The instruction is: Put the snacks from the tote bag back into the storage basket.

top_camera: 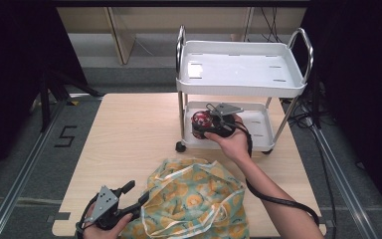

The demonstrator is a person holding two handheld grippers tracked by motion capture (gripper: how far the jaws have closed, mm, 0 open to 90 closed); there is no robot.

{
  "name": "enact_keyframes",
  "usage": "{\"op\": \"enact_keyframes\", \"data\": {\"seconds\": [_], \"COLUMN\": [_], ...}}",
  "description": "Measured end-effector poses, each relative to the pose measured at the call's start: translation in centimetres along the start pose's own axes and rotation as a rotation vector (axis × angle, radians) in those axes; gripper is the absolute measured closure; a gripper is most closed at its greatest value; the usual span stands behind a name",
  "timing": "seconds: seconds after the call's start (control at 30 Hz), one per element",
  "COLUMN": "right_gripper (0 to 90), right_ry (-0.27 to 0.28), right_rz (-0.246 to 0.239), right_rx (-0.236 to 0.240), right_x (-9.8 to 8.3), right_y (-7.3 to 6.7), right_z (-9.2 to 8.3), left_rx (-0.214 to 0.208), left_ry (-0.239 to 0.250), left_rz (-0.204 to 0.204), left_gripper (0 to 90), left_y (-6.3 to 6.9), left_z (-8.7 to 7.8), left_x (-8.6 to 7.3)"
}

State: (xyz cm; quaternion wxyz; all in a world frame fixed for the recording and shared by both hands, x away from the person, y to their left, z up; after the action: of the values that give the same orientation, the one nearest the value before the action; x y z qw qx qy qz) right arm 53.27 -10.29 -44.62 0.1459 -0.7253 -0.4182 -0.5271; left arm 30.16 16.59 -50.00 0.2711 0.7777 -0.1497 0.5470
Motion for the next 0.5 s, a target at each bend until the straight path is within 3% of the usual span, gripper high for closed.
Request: {"op": "enact_keyframes", "data": {"seconds": [0.03, 0.07, 0.1, 0.2, 0.23, 0.27, 0.3, 0.33, 0.4, 0.43, 0.47, 0.5], "right_gripper": [26.7, 26.7, 26.7, 26.7, 26.7, 26.7, 26.7, 26.7, 26.7, 26.7, 26.7, 26.7], "right_ry": [0.001, 0.001, 0.000, -0.004, 0.005, 0.001, 0.001, -0.011, -0.012, -0.012, -0.009, -0.011], "right_rz": [0.005, 0.019, 0.016, -0.004, 0.000, 0.028, 0.025, -0.009, -0.013, 0.021, -0.004, 0.005], "right_rx": [0.002, 0.039, 0.032, 0.005, 0.006, 0.039, 0.030, 0.003, 0.006, 0.032, 0.013, 0.025], "right_x": [0.0, 0.1, 0.1, 0.0, 0.0, 0.0, 0.0, -0.1, -0.1, 0.0, -0.2, -0.2], "right_y": [0.0, -0.3, -0.2, -0.1, -0.1, -0.4, -0.4, -0.1, -0.2, -0.6, -0.4, -0.6], "right_z": [0.0, -0.2, -0.1, 0.3, 0.4, 0.2, 0.4, 0.6, 0.7, 0.5, 0.9, 0.9], "left_rx": [0.000, 0.000, -0.014, 0.003, 0.003, 0.003, 0.003, 0.002, 0.002, 0.003, 0.003, 0.003], "left_ry": [-0.001, -0.001, 0.010, 0.001, 0.001, 0.000, 0.000, 0.001, 0.001, 0.001, 0.001, 0.001], "left_rz": [-0.001, 0.000, 0.005, -0.011, -0.011, -0.012, -0.011, -0.011, -0.011, -0.011, -0.011, -0.010], "left_gripper": [36.2, 36.2, 36.2, 36.2, 36.2, 36.2, 36.2, 36.2, 36.2, 36.2, 36.2, 36.2], "left_y": [0.0, 0.0, 0.0, 0.0, 0.0, 0.0, 0.0, 0.0, 0.0, 0.0, 0.0, 0.0], "left_z": [0.0, 0.0, 0.1, 0.0, 0.0, 0.0, 0.0, 0.0, 0.0, 0.0, 0.0, 0.0], "left_x": [0.0, 0.0, 0.0, 0.0, 0.0, 0.0, 0.0, 0.0, 0.0, 0.0, 0.0, 0.0]}}
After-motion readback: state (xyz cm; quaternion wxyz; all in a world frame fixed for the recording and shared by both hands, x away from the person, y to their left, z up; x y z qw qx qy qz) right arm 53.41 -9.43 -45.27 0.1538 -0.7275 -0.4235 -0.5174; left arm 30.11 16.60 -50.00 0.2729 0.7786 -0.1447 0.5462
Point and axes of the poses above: each handheld gripper's, and its own axes: z roughly forward along the jaws, x roughly out of its top, y roughly to its right, the point moved 5 cm from there along z, roughly forward along the jaws, and after that the axes turned 11 degrees about -z, right-handed, at the moved point
